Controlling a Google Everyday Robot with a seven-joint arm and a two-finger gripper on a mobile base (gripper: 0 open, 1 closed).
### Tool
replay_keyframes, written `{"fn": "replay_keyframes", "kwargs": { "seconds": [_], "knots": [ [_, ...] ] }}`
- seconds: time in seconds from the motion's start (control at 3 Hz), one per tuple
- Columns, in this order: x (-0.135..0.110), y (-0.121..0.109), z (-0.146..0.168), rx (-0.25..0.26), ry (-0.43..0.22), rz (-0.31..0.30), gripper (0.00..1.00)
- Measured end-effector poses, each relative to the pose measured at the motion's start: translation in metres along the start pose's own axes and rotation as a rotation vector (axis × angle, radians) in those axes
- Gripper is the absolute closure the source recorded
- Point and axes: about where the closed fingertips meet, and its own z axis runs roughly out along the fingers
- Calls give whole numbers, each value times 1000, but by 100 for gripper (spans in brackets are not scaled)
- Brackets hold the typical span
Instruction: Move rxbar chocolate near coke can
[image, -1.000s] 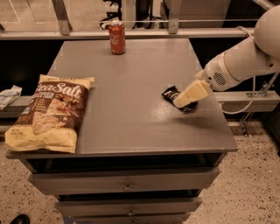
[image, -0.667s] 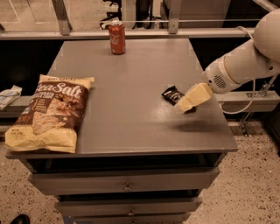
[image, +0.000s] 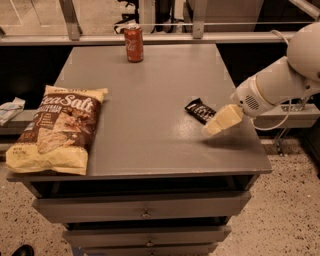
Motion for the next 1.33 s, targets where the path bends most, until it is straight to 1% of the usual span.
{"fn": "replay_keyframes", "kwargs": {
  "seconds": [0.33,0.67,1.0,1.33],
  "knots": [
    [6,-2,2,2,8,7,35],
    [3,-8,-3,19,2,2,67],
    [-7,-15,-12,43,-12,-20,89],
    [-32,-29,-19,74,-57,-60,100]
  ]
}}
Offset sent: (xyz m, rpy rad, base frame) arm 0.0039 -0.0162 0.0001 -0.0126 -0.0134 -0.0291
